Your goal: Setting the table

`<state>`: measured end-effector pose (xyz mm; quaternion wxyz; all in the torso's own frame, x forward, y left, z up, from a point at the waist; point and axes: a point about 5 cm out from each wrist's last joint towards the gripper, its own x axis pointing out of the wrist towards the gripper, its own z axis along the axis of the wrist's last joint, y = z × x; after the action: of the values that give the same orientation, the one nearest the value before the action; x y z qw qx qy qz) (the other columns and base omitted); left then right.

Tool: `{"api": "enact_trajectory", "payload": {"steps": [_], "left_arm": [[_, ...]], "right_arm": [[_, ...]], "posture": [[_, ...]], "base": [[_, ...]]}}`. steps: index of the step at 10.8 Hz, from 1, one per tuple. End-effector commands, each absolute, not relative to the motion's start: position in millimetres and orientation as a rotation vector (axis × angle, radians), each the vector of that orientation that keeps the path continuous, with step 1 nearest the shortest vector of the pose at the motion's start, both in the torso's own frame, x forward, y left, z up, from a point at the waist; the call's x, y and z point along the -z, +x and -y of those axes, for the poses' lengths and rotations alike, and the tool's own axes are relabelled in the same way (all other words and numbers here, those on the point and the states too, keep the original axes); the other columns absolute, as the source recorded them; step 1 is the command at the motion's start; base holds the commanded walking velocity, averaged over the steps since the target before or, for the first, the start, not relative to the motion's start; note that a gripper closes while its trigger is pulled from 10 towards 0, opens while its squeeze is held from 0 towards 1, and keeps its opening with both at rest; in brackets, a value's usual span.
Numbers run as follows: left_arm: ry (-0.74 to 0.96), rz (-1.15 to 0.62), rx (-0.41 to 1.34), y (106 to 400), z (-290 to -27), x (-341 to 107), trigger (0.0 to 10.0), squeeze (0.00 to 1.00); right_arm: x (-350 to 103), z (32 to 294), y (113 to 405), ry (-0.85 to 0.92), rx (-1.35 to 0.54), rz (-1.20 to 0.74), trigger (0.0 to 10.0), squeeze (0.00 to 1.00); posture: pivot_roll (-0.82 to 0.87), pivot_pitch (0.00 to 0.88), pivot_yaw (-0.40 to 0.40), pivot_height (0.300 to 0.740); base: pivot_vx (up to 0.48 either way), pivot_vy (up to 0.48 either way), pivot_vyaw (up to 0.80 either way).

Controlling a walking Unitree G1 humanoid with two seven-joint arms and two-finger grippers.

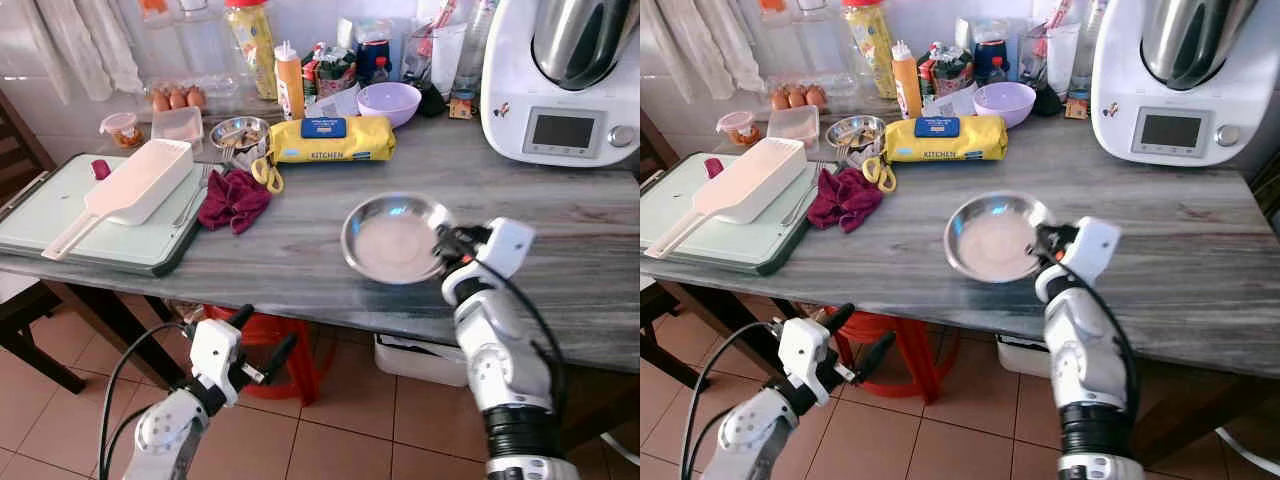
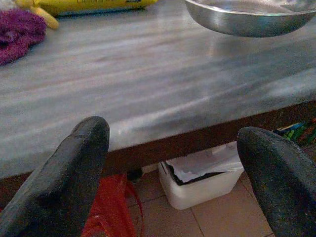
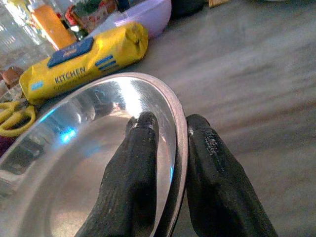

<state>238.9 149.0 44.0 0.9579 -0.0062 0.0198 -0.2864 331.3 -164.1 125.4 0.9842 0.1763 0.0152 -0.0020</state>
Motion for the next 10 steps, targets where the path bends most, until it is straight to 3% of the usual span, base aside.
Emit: {"api": "enact_trajectory", "payload": {"steps": [1, 8, 9, 10], "left_arm": [[-0.004, -0.036, 0.574, 239, -153, -43, 10.0, 0.0], [0.001, 0.125, 0.639, 257, -135, -84, 10.0, 0.0], [0.003, 0.13, 0.656, 257, -132, -87, 10.0, 0.0], [0.007, 0.13, 0.675, 256, -128, -91, 10.0, 0.0]], "right_arm": [[-129, 159, 335, 0.37, -0.016, -0.024, 10.0, 0.0], [-113, 152, 342, 0.377, -0.033, -0.1, 10.0, 0.0], [-112, 152, 342, 0.379, -0.031, -0.101, 10.0, 0.76], [-111, 153, 342, 0.383, -0.027, -0.102, 10.0, 1.0]], "posture": [[-0.04, 0.067, 0.073, 0.74], [-0.04, 0.065, 0.073, 0.74], [-0.05, 0.067, 0.073, 0.74], [-0.05, 0.067, 0.074, 0.74]], "base": [[0.0, 0.0, 0.0], [0.0, 0.0, 0.0], [0.0, 0.0, 0.0], [0.0, 0.0, 0.0]]}}
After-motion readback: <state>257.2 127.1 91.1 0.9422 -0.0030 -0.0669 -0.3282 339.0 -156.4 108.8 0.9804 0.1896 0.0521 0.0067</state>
